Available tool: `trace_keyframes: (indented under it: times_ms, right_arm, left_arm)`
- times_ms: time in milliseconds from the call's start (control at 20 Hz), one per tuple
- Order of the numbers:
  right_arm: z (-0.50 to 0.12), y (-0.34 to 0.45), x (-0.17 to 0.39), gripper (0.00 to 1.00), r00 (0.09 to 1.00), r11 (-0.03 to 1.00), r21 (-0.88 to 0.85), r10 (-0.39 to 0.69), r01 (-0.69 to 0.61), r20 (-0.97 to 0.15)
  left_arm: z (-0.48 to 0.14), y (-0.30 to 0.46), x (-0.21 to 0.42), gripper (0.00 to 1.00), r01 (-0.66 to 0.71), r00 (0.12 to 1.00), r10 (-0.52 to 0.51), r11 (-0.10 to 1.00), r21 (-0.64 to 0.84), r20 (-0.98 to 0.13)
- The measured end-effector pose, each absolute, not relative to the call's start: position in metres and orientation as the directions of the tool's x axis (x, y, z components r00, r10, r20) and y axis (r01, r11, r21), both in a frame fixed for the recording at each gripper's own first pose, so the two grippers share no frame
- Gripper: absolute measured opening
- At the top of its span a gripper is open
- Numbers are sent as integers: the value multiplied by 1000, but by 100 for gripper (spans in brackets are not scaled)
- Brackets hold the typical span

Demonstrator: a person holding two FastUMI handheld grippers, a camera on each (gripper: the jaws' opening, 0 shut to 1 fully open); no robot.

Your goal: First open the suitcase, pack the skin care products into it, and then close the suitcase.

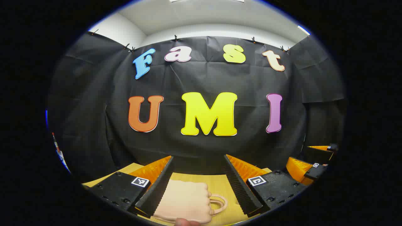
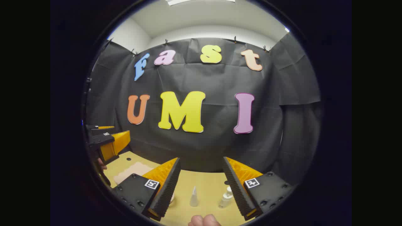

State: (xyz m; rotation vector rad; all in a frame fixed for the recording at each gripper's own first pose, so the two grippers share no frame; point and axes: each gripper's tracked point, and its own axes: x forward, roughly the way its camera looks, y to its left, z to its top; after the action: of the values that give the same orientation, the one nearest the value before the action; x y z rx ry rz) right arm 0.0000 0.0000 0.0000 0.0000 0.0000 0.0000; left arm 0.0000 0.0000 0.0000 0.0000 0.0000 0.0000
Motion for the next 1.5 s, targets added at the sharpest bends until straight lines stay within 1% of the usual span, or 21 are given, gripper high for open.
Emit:
trace_keyframes:
  times_ms: [150, 250, 300, 500, 550, 650, 900, 1150, 1300, 1500]
  right_arm:
    - [-6, -1, 1, 79, 1000, 1000, 6, -12, 12, -17]
    - [-5, -4, 2, 80, 1000, 1000, 10, -20, 20, -13]
    - [-5, -6, 2, 78, 1000, 1000, 15, -24, 24, -14]
    - [-6, -14, 5, 80, 999, 999, 11, -49, 49, -14]
    - [-6, -13, 5, 78, 999, 999, 13, -47, 48, -14]
    - [-6, -14, 4, 80, 999, 999, 19, -43, 43, -14]
    - [-7, -16, -1, 80, 999, 999, 13, -34, 34, -18]
    - [-17, -19, -5, 80, 999, 1000, 7, -25, 25, -37]
    - [-30, -29, -10, 80, 998, 1000, -11, -29, 29, -63]
    - [-46, -57, -17, 80, 994, 998, -38, -61, 58, -94]
  left_arm:
    - [-8, -5, 1, 98, 15, 1000, -15, 1000, -5, -16]
    - [-12, -9, 2, 98, 24, 999, -24, 1000, 2, -22]
    - [-12, -10, 4, 98, 26, 999, -26, 1000, 4, -23]
    - [-15, -13, 5, 98, 27, 999, -26, 1000, 2, -31]
    - [-15, -15, 3, 98, 28, 999, -28, 1000, 3, -31]
    - [-16, -17, 1, 98, 30, 999, -30, 1000, 6, -32]
    - [-24, -22, -5, 98, 36, 998, -35, 999, 13, -48]
    - [-38, -27, -10, 98, 46, 996, -43, 998, 34, -80]
    - [-52, -38, -12, 98, 77, 993, -70, 995, 66, -100]
    - [-91, -60, -15, 98, 145, 977, -124, 983, 115, -175]
